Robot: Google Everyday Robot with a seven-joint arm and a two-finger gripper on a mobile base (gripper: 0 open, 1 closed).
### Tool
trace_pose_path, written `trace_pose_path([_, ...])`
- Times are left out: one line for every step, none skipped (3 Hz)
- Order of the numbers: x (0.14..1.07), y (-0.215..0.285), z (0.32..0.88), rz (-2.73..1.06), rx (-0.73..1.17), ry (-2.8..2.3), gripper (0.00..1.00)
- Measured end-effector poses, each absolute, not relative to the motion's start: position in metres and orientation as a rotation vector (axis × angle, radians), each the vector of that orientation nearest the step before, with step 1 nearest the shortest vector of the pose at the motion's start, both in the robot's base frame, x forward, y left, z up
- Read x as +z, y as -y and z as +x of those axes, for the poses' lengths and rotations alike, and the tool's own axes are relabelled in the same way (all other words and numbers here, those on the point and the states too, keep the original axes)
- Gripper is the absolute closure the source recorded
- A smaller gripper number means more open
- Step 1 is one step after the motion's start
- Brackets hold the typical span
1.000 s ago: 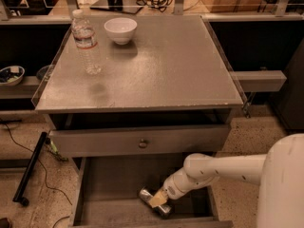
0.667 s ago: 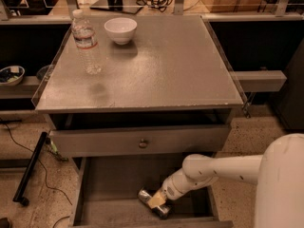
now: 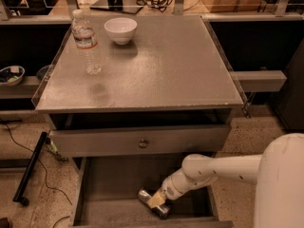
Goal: Place redbull can into middle drawer
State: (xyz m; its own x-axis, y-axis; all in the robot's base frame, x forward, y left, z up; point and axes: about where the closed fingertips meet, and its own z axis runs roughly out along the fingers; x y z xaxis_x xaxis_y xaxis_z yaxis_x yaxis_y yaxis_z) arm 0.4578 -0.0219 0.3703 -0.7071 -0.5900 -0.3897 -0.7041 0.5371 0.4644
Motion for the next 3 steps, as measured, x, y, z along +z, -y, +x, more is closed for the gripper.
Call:
trace_pose_path([0.3703,0.0218,0.4578,-1.102,0.908,-2.587,0.29])
trace_pose_path([0.3702,0.0218,0.4578,-1.102,0.909,-2.587,0.00])
trace_pose_path([0.3702,0.0218,0.4578,-1.102,0.909,-2.587,0.00])
